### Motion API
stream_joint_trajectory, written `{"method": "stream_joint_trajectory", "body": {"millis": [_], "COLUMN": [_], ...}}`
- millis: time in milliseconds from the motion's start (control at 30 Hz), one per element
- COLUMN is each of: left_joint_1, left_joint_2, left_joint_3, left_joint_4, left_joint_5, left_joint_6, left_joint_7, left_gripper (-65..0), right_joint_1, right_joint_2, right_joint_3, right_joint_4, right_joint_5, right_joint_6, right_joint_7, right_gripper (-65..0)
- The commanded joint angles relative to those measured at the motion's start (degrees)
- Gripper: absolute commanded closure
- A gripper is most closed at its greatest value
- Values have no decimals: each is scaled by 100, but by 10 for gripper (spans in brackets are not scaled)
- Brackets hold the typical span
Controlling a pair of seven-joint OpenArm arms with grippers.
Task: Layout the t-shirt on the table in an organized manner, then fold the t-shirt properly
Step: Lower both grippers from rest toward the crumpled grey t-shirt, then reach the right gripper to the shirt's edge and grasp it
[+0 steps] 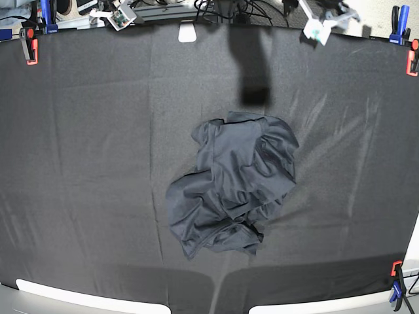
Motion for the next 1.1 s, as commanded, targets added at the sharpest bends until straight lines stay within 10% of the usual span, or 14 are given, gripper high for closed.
{"method": "stream_joint_trajectory", "body": {"millis": [0,1067], "left_joint_1": [85,-1163], "left_joint_2": [-17,-20], "left_joint_3": [-2,0], "left_joint_4": [173,522], "left_joint_5": [-42,-780], "left_joint_6": [0,-4], "left_joint_7": [-57,-450], "left_gripper": [-406,-406], "right_joint_1": [72,2347], "right_joint_2": [28,-85], "right_joint_3": [68,61], "right_joint_4": [227,1213], "right_joint_5": [190,216], "right_joint_6": [-15,-4], "right_joint_7": [566,-662], "right_gripper": [-394,-394]}}
